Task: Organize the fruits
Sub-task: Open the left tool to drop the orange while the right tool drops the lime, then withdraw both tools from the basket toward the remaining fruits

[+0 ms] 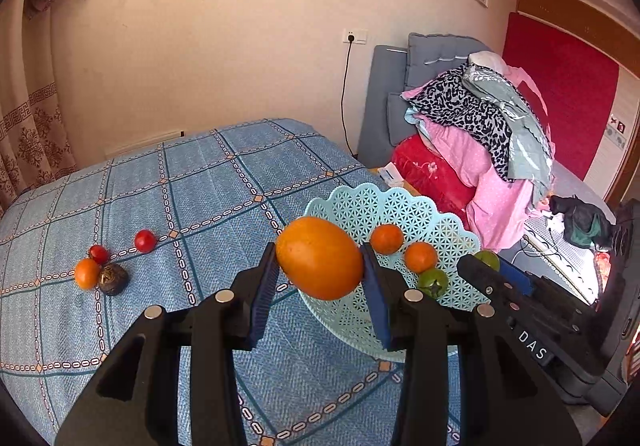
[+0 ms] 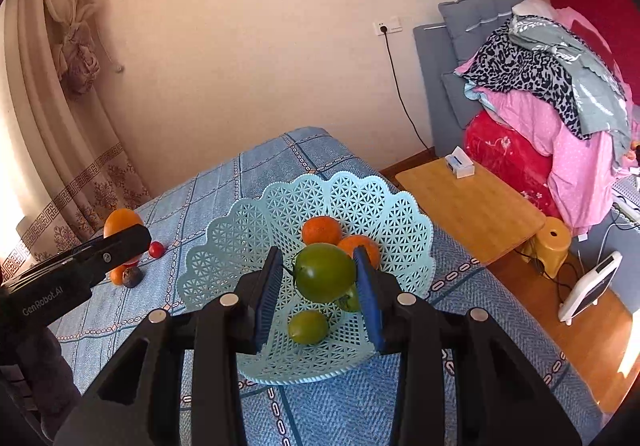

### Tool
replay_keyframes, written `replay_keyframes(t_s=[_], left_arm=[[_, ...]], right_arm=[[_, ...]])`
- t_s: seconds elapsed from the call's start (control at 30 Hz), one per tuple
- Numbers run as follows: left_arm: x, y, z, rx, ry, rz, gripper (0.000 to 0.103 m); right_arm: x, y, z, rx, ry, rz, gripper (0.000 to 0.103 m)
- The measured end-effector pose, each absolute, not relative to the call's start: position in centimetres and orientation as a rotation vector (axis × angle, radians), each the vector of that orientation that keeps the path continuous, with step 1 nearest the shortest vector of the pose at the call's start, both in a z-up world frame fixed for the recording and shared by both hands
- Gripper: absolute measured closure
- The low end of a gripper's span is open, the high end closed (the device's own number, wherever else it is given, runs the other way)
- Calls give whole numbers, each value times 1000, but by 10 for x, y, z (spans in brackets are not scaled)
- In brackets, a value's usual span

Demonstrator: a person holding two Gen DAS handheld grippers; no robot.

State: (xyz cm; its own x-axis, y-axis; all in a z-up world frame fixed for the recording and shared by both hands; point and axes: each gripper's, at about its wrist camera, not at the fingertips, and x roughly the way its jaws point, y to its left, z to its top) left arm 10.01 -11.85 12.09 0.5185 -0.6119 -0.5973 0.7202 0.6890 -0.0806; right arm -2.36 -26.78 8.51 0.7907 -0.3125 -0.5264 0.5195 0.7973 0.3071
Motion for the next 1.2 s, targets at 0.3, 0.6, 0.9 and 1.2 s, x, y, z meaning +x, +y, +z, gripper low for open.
replay_keyframes(t_s=[0.3,0.6,0.9,1.2], left_arm=[[97,-144,97,244,684,-863,61],[98,-147,82,248,720,-899,59],[104,-131,91,210,658,-845,27],[113,-115,102,180,633,-788,14]], right_arm=[[-27,-276,80,474,491,-494,66],[-25,-276,79,476,501,-507,64],[-23,-274,78,480,509,-517,64],[-22,-269,82,467,501,-531,52]])
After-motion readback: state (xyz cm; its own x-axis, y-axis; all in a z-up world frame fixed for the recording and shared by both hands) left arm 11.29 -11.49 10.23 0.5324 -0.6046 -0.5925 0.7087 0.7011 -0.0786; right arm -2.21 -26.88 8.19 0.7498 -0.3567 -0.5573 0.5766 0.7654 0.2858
